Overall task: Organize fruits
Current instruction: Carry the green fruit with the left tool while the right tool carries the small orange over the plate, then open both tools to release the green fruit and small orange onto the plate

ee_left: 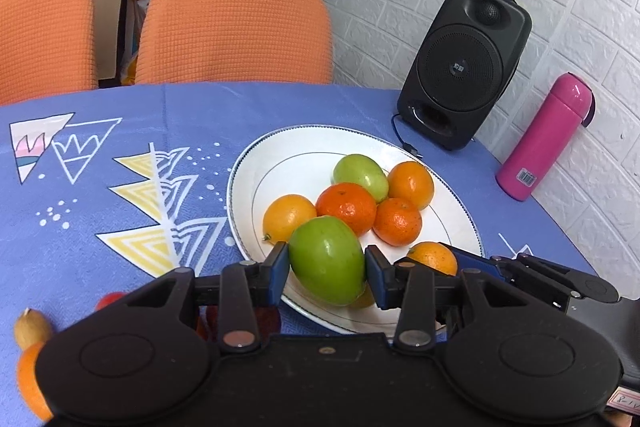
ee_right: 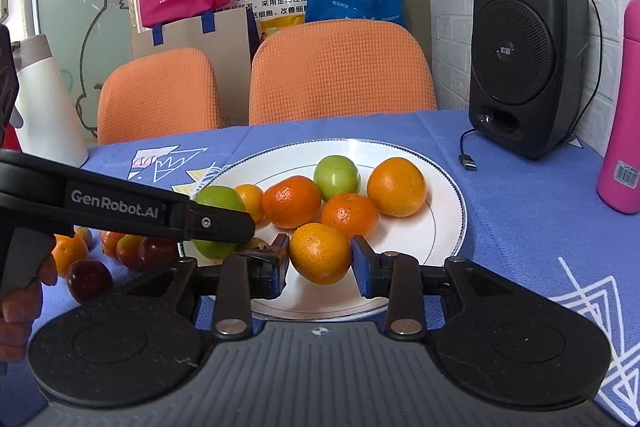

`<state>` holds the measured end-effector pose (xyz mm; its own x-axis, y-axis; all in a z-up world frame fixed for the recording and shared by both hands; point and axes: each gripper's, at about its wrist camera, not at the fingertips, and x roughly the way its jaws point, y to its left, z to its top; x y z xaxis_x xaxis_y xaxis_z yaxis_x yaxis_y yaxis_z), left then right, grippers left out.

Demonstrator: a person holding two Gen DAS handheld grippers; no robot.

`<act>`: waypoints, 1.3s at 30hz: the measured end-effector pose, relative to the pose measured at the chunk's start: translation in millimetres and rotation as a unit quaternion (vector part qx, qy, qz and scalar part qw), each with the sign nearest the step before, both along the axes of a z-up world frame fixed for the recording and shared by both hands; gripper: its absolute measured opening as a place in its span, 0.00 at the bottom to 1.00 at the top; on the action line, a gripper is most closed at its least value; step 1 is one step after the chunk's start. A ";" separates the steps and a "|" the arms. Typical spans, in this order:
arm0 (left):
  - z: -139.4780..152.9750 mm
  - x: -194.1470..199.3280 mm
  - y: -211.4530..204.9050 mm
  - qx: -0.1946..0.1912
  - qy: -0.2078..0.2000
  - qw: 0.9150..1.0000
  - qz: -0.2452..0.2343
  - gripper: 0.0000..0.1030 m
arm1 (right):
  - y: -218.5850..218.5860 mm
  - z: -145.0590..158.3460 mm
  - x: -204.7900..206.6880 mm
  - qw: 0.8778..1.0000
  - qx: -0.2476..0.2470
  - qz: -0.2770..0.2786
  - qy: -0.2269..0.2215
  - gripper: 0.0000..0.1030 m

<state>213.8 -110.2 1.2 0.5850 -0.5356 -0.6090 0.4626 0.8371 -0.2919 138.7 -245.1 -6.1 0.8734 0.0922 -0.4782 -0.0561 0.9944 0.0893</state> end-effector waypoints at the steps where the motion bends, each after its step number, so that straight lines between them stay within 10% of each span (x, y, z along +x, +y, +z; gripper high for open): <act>1: -1.0 0.5 -1.3 0.001 0.000 1.000 -0.002 0.40 | -0.1 -0.2 1.3 1.000 0.000 0.001 0.001 0.57; 22: 7.7 -5.0 -1.7 0.003 -0.023 1.000 0.004 0.42 | -2.4 -3.0 5.8 1.000 0.012 0.000 0.011 0.57; 28: 16.9 -16.9 2.7 -0.003 -0.038 0.999 0.008 0.76 | -5.9 3.1 -7.4 1.000 0.018 -0.010 -0.007 0.61; 31: 23.3 -26.0 5.3 -0.008 -0.047 0.999 0.008 0.97 | -7.3 5.6 -16.1 1.000 0.020 -0.014 -0.011 0.86; 32: 25.4 -29.9 6.3 -0.009 -0.051 0.999 0.009 1.00 | -7.5 6.0 -19.6 1.000 0.022 -0.015 -0.014 1.00; 39: 36.3 -64.7 20.7 -0.025 -0.080 0.996 0.033 1.00 | -2.8 8.6 -40.0 0.999 0.020 -0.021 -0.026 1.00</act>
<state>149.2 -89.4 37.5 0.7074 -0.5198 -0.4790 0.4503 0.8538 -0.2614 98.7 -247.8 2.5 0.9005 0.0724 -0.4288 -0.0193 0.9917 0.1269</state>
